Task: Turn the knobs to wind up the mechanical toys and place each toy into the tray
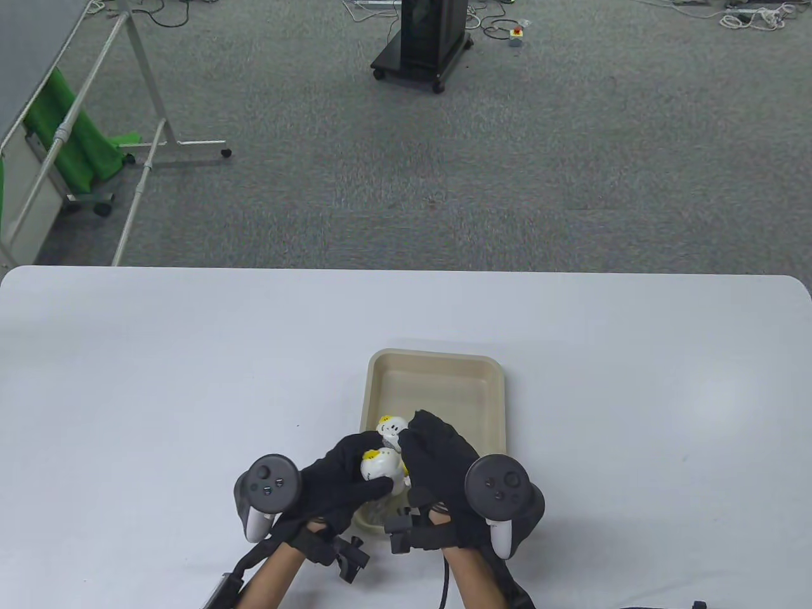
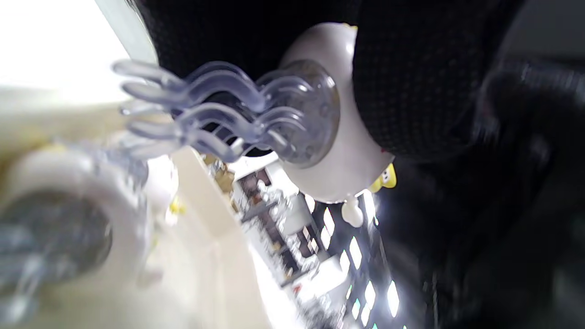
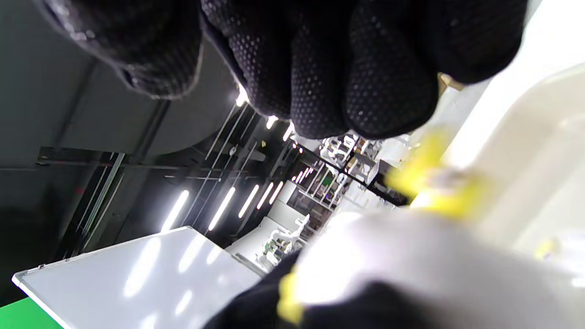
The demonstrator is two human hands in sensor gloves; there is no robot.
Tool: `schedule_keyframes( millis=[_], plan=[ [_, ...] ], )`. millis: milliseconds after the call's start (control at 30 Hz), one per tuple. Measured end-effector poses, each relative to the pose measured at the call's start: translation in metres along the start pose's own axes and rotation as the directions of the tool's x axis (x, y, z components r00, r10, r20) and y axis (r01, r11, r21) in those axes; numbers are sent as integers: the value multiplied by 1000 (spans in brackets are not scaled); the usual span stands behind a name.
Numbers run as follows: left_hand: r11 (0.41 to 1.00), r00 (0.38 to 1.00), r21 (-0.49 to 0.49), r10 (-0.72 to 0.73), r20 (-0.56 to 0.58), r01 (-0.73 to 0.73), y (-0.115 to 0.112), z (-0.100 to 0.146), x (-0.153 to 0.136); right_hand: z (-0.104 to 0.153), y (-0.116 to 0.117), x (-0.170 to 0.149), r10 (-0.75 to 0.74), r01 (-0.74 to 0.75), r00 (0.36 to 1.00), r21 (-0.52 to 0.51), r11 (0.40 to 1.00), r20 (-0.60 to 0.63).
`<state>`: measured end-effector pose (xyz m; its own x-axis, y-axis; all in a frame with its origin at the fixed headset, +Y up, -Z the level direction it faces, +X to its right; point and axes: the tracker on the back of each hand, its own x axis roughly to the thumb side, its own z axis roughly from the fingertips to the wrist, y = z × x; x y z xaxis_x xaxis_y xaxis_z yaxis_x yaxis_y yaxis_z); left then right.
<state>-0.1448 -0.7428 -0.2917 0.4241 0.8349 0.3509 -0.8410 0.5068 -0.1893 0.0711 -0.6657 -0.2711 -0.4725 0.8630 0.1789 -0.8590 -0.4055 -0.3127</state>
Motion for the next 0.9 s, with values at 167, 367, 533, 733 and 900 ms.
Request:
schedule_keyframes(
  millis=[167,367,533,733,900],
  plan=[
    [950,976,-228,-213,31,215,-42,-20,21,-3,-12,-3,-59,58,998,-24,998,-27],
    [839,924,-408,-380,36,361,-84,-33,32,-4,-20,-6,-94,92,995,-42,995,-46],
    [793,893,-466,-449,-11,393,-92,-40,28,-6,-22,-10,-106,104,993,-40,994,-57],
    [767,865,-480,-501,-33,426,-96,-43,23,-5,-21,-9,-106,104,993,-41,994,-54],
    [743,839,-479,-544,-26,467,-101,-43,27,-5,-21,-9,-113,112,993,-27,993,-45]
  ],
)
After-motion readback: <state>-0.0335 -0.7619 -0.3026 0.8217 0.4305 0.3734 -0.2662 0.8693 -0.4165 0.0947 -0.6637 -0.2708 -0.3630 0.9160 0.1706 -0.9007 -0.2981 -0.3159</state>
